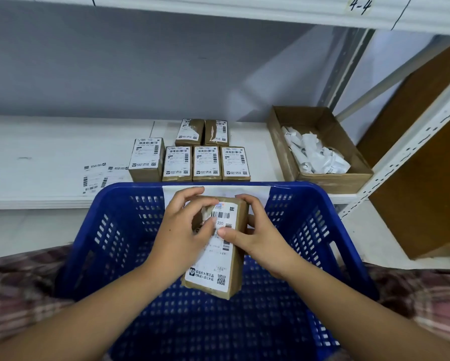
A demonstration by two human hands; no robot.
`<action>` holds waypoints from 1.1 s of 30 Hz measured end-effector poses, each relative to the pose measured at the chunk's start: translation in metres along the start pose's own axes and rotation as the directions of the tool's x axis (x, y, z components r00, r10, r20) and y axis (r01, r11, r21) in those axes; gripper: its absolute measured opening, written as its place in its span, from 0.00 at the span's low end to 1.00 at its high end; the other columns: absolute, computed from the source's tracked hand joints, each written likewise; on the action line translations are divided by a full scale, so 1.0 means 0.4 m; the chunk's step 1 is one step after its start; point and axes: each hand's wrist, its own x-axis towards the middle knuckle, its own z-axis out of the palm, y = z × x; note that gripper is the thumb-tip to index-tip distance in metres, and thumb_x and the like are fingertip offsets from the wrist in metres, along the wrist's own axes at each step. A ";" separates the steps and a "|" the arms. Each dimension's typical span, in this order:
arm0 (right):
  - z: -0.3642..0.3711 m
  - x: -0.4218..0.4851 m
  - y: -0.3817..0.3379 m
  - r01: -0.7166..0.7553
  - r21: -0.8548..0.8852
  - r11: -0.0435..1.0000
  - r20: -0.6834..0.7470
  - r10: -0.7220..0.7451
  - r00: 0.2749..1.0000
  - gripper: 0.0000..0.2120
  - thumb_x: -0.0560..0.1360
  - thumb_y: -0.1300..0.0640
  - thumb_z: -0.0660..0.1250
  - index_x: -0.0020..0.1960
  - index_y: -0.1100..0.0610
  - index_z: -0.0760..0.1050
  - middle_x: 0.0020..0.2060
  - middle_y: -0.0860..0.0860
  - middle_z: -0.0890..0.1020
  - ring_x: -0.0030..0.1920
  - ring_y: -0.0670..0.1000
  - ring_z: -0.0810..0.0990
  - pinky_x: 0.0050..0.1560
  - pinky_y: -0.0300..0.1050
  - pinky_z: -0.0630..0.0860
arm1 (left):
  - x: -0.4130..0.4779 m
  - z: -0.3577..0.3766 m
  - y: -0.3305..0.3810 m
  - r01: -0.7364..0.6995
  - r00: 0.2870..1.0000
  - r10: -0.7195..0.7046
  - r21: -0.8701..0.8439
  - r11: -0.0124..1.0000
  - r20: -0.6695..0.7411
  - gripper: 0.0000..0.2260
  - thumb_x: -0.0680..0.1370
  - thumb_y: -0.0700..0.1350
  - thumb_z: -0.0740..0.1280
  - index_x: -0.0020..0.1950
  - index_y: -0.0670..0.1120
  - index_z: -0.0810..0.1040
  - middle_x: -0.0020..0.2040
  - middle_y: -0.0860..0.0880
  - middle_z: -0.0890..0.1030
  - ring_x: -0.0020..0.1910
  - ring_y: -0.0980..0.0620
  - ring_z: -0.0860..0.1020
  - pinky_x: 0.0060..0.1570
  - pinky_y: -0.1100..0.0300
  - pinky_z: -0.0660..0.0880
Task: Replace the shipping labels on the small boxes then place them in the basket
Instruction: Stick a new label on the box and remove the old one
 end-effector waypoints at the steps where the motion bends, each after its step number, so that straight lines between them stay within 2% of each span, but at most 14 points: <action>1: 0.001 -0.003 0.000 0.004 -0.011 1.000 0.004 -0.004 1.000 0.30 0.69 0.49 0.77 0.63 0.36 0.63 0.59 0.48 0.79 0.57 0.49 0.80 0.58 0.51 0.80 | -0.001 0.001 0.002 0.006 1.000 -0.007 -0.008 1.000 -0.007 0.14 0.74 0.40 0.70 0.53 0.58 0.76 0.60 0.58 0.70 0.60 0.63 0.68 0.56 0.82 0.59; 4: 0.006 -0.011 0.000 0.012 -0.014 1.000 0.024 -0.011 1.000 0.31 0.70 0.52 0.76 0.65 0.39 0.63 0.58 0.48 0.78 0.56 0.49 0.80 0.56 0.50 0.80 | -0.002 0.002 0.006 0.047 0.998 -0.049 -0.033 0.998 -0.039 0.10 0.74 0.41 0.71 0.49 0.56 0.77 0.55 0.60 0.71 0.56 0.64 0.70 0.55 0.80 0.61; 7: 0.014 -0.013 0.006 0.024 -0.029 0.999 0.041 -0.023 0.999 0.31 0.69 0.51 0.77 0.63 0.38 0.63 0.57 0.48 0.79 0.56 0.49 0.81 0.56 0.52 0.80 | -0.002 0.003 0.008 0.111 0.988 -0.120 -0.101 0.989 -0.094 0.08 0.73 0.42 0.72 0.43 0.55 0.78 0.52 0.61 0.71 0.54 0.67 0.70 0.50 0.80 0.63; 9: 0.020 -0.013 0.010 0.025 -0.035 0.999 0.042 -0.024 0.999 0.31 0.67 0.49 0.78 0.62 0.36 0.64 0.57 0.48 0.79 0.56 0.50 0.81 0.56 0.53 0.80 | -0.004 0.007 0.011 0.161 0.976 -0.179 -0.144 0.976 -0.121 0.08 0.73 0.43 0.72 0.40 0.56 0.78 0.51 0.61 0.71 0.53 0.65 0.70 0.50 0.79 0.63; 11: 0.025 -0.014 0.014 0.023 -0.026 0.999 0.048 -0.022 0.999 0.31 0.67 0.48 0.78 0.61 0.35 0.63 0.57 0.49 0.78 0.56 0.50 0.81 0.56 0.54 0.80 | -0.007 0.012 0.013 0.188 0.967 -0.205 -0.118 0.975 -0.151 0.08 0.74 0.44 0.71 0.39 0.56 0.78 0.51 0.62 0.69 0.53 0.61 0.67 0.51 0.80 0.60; 14: 0.029 -0.018 0.015 0.027 -0.007 1.000 0.054 -0.026 0.998 0.28 0.69 0.45 0.75 0.62 0.37 0.63 0.58 0.49 0.79 0.56 0.50 0.81 0.56 0.54 0.80 | -0.013 0.018 0.015 0.170 0.965 -0.175 -0.045 0.984 -0.193 0.08 0.74 0.45 0.71 0.39 0.56 0.77 0.48 0.62 0.66 0.51 0.61 0.63 0.53 0.79 0.56; 18: 0.037 -0.014 0.012 -0.012 0.079 0.997 0.032 0.009 0.999 0.28 0.66 0.34 0.67 0.62 0.41 0.65 0.55 0.51 0.81 0.54 0.52 0.83 0.55 0.58 0.80 | -0.016 0.021 0.024 0.082 0.980 -0.104 -0.135 0.988 -0.170 0.14 0.76 0.38 0.68 0.39 0.58 0.73 0.47 0.59 0.67 0.46 0.65 0.69 0.48 0.77 0.65; 21: 0.043 -0.011 0.019 -0.043 0.123 0.992 0.032 0.039 0.999 0.32 0.64 0.30 0.67 0.63 0.42 0.66 0.54 0.51 0.82 0.55 0.53 0.82 0.56 0.59 0.80 | -0.018 0.023 0.024 0.025 0.985 -0.045 -0.127 0.992 -0.164 0.15 0.76 0.36 0.67 0.40 0.57 0.72 0.47 0.57 0.68 0.45 0.66 0.71 0.47 0.77 0.66; 24: 0.040 -0.012 0.014 -0.054 0.147 0.988 0.055 0.047 0.997 0.30 0.66 0.34 0.67 0.63 0.43 0.66 0.55 0.52 0.82 0.55 0.53 0.82 0.55 0.59 0.80 | -0.023 0.025 0.017 -0.004 0.987 -0.014 -0.114 0.993 -0.162 0.14 0.77 0.35 0.65 0.41 0.54 0.72 0.46 0.56 0.68 0.45 0.66 0.71 0.47 0.76 0.67; 27: 0.037 -0.015 0.004 -0.070 0.175 0.982 0.079 0.057 0.995 0.28 0.67 0.40 0.65 0.64 0.47 0.65 0.53 0.52 0.81 0.51 0.49 0.82 0.50 0.52 0.80 | -0.023 0.027 0.009 -0.032 0.987 0.016 -0.097 0.995 -0.159 0.10 0.77 0.34 0.65 0.43 0.49 0.73 0.46 0.56 0.68 0.45 0.66 0.71 0.48 0.75 0.67; 29: 0.036 -0.017 0.001 -0.081 0.186 0.979 0.086 0.065 0.994 0.27 0.68 0.41 0.65 0.64 0.48 0.65 0.52 0.52 0.81 0.49 0.48 0.81 0.49 0.51 0.80 | -0.024 0.030 0.005 -0.037 0.989 0.024 -0.085 0.996 -0.146 0.10 0.78 0.36 0.65 0.43 0.50 0.73 0.46 0.58 0.68 0.46 0.64 0.71 0.52 0.69 0.68; 31: 0.036 -0.019 0.000 -0.091 0.201 0.975 0.091 0.074 0.993 0.27 0.69 0.42 0.65 0.65 0.49 0.65 0.52 0.52 0.81 0.48 0.48 0.81 0.48 0.51 0.80 | -0.027 0.035 0.001 -0.049 0.988 0.044 -0.034 0.998 -0.151 0.08 0.78 0.41 0.63 0.43 0.53 0.71 0.46 0.59 0.69 0.47 0.64 0.70 0.56 0.58 0.66; 33: 0.034 -0.018 -0.001 -0.104 0.223 0.969 0.098 0.084 0.992 0.24 0.72 0.44 0.65 0.65 0.50 0.65 0.51 0.53 0.81 0.49 0.49 0.81 0.48 0.51 0.80 | -0.030 0.037 -0.001 -0.067 0.985 0.066 0.000 0.998 -0.160 0.07 0.77 0.44 0.60 0.43 0.56 0.69 0.46 0.61 0.69 0.48 0.65 0.70 0.58 0.59 0.61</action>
